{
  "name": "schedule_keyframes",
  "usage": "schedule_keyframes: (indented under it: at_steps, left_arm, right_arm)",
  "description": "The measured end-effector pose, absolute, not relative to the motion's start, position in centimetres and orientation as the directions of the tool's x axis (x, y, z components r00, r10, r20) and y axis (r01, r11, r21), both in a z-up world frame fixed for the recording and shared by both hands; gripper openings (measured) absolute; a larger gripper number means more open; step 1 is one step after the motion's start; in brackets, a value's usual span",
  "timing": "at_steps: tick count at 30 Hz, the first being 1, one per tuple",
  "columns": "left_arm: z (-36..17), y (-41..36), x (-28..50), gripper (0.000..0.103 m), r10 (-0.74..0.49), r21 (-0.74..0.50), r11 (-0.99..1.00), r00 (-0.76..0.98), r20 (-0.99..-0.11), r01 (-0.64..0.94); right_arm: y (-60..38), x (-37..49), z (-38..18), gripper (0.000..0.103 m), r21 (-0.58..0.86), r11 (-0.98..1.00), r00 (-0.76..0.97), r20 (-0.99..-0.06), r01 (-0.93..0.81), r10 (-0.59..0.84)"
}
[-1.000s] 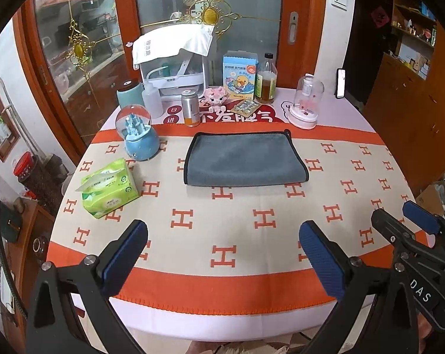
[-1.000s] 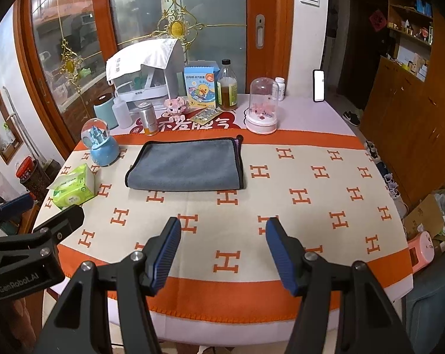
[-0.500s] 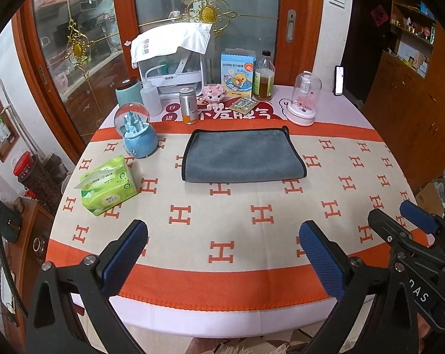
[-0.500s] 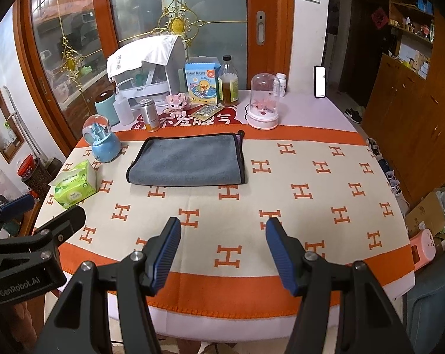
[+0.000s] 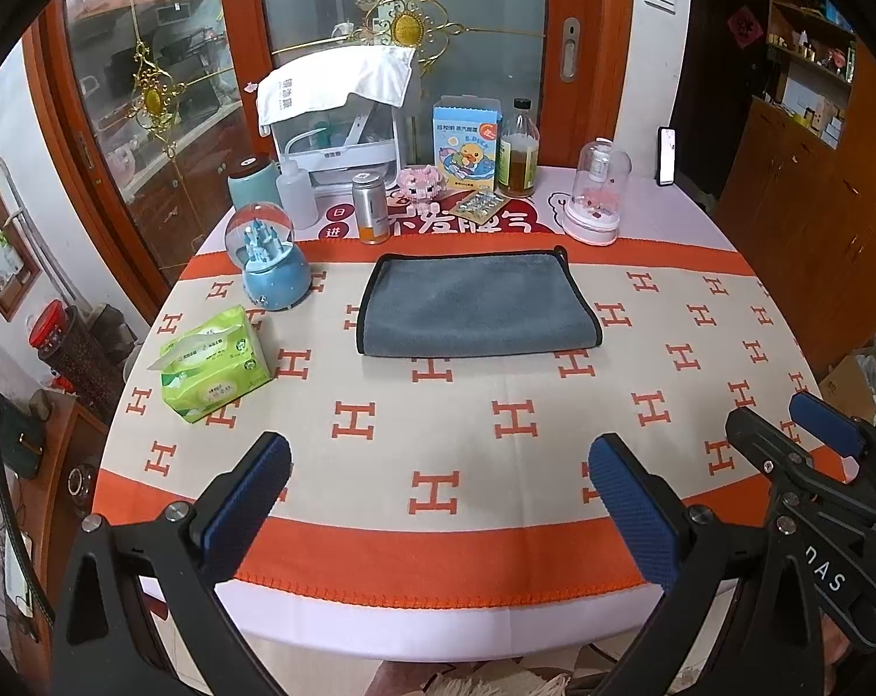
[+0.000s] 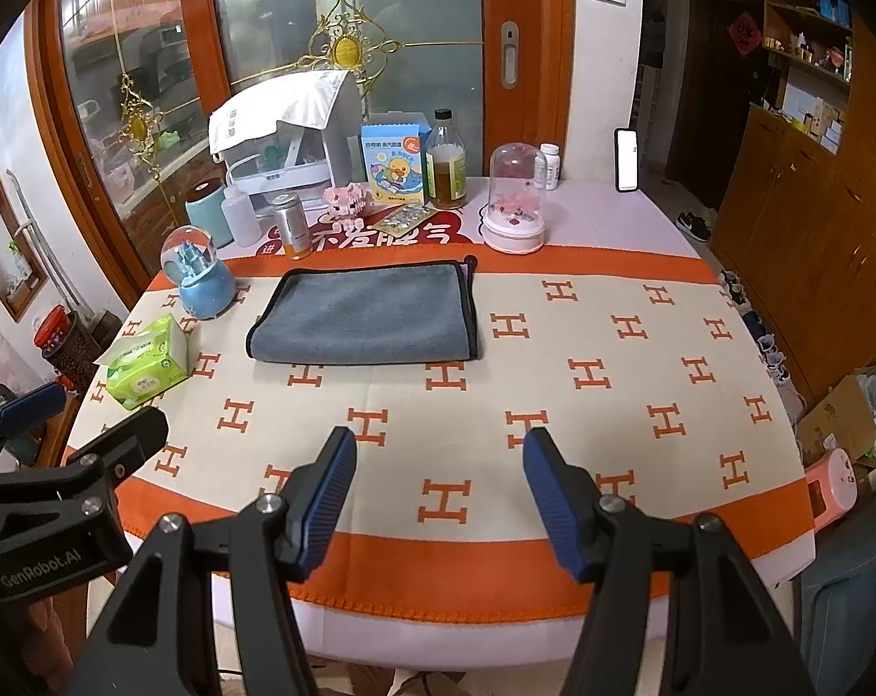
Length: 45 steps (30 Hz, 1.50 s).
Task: Fold towel
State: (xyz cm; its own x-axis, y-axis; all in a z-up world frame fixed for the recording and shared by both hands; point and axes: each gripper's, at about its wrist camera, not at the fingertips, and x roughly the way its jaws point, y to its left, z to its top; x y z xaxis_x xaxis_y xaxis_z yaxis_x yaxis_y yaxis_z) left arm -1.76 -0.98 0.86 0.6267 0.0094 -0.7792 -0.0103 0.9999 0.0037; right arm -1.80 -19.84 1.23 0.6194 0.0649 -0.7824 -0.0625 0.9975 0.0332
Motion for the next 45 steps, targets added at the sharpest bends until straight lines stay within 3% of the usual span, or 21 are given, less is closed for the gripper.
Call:
schedule_keyframes:
  at_steps: [45]
  left_arm:
    - [0.3, -0.8, -1.5, 0.102, 0.025, 0.022, 1.000, 0.606, -0.795, -0.012]
  right_arm:
    - [-19.0, -1.9, 1.0, 0.060, 0.027, 0.996, 0.619, -0.782, -0.086, 0.074]
